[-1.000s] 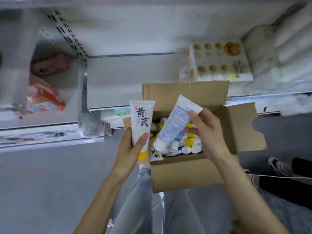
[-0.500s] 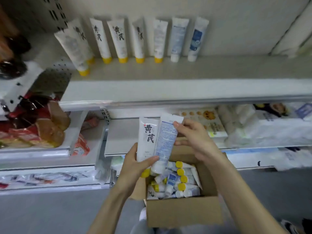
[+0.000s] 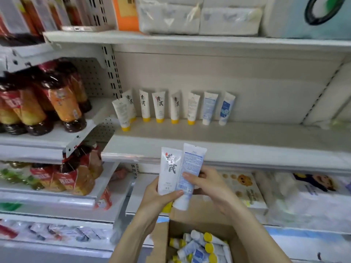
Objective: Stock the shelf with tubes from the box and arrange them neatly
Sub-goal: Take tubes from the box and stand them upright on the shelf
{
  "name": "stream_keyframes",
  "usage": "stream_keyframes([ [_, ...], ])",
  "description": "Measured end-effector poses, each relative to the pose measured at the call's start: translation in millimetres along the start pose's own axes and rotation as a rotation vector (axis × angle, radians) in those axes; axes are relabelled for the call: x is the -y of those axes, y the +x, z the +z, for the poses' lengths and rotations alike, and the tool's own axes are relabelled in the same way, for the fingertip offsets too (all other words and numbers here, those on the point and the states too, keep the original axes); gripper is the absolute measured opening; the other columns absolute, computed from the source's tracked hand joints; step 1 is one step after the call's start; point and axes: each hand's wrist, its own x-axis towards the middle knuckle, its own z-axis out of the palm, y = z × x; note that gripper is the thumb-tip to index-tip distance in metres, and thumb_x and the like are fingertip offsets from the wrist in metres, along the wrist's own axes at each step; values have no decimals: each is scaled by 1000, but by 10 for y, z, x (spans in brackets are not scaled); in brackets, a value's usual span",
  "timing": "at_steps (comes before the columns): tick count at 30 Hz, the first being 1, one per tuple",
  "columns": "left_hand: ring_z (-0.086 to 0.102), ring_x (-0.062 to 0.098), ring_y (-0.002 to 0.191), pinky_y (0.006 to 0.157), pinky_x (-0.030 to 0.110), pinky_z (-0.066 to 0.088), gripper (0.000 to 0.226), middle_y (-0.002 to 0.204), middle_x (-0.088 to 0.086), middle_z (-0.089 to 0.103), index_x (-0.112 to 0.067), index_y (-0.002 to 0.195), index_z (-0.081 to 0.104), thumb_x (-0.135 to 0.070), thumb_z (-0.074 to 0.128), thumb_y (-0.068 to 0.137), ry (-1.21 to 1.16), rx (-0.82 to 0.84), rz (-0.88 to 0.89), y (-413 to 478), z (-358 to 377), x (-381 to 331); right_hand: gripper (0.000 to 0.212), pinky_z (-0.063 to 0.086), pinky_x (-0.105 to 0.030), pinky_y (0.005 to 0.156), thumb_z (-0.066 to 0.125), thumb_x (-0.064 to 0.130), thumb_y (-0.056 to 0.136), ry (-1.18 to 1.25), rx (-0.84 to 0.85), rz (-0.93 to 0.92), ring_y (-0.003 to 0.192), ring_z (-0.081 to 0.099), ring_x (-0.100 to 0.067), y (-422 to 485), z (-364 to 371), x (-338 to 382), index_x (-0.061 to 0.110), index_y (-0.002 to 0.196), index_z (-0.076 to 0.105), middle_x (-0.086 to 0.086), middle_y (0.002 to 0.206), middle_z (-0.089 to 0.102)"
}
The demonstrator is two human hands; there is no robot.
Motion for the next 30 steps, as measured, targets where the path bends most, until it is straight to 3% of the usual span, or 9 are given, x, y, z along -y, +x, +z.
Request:
stream_keyframes([
  [5, 70, 21, 86, 68, 28, 55, 24, 96, 5, 74, -16, 109, 61, -18, 64, 85, 34, -84, 45, 203, -149, -188, 18, 58, -32, 75, 66, 19, 86, 0, -68, -26, 91, 69, -14, 254, 48, 79, 17, 104, 66, -1, 102, 71],
  [8, 68, 18, 70, 58, 26, 54, 18, 86, 8, 73, -16, 107, 58, -24, 54, 92, -52, -181, 45, 474, -386, -304, 13, 56, -24, 65, 65, 10, 86, 29, -145, -106, 84, 68, -14, 492, 132, 178, 12, 99, 66, -4, 97, 71],
  [11, 65, 15, 78, 60, 22, 52, 18, 97, 6, 69, -20, 110, 59, -21, 53, 93, -111, -197, 66, 850, -693, -442, 12, 55, -24, 65, 68, 6, 82, -35, -247, -182, 79, 64, -14, 832, 229, 282, 16, 89, 66, 0, 89, 70],
  [13, 63, 19, 86, 68, 29, 51, 22, 103, 6, 69, -20, 109, 62, -18, 63, 87, -84, -192, 114, 1106, -903, -530, 15, 55, -29, 71, 72, 6, 79, -75, -289, -205, 79, 65, -14, 1085, 298, 323, 19, 86, 66, 3, 87, 71],
  [15, 64, 25, 94, 77, 36, 53, 29, 108, 9, 68, -14, 110, 62, -14, 68, 82, -30, -203, 149, 1344, -1071, -605, 18, 52, -20, 69, 74, 6, 76, -135, -319, -225, 75, 64, -9, 1329, 354, 352, 20, 85, 65, 8, 83, 70],
  [18, 64, 17, 90, 70, 18, 54, 29, 109, 11, 67, -3, 112, 59, 1, 63, 84, 51, -264, 197, 1685, -1238, -693, 19, 45, -7, 61, 75, 4, 76, -187, -353, -256, 70, 59, -2, 1647, 426, 370, 12, 90, 65, 7, 81, 67],
  [23, 62, 10, 89, 71, 13, 52, 31, 105, 10, 66, 0, 112, 57, 7, 63, 82, 119, -250, 218, 2133, -1333, -707, 24, 48, -9, 65, 70, -3, 78, -122, -365, -249, 70, 63, 7, 2010, 519, 266, 9, 97, 64, 10, 85, 67],
  [27, 65, 18, 99, 84, 26, 51, 30, 105, 3, 68, -11, 108, 59, 1, 66, 82, 221, -252, 227, 2354, -1367, -618, 30, 49, -11, 67, 69, -5, 79, -82, -386, -276, 75, 65, 5, 2193, 534, 208, 20, 94, 62, 10, 89, 70],
  [30, 64, 12, 83, 73, 21, 48, 34, 90, -5, 68, -34, 99, 55, -7, 68, 82, 369, -266, 292, 2444, -1339, -605, 35, 50, -13, 71, 69, -7, 77, -126, -366, -269, 78, 65, 2, 2229, 543, 94, 21, 97, 61, 10, 90, 70],
])
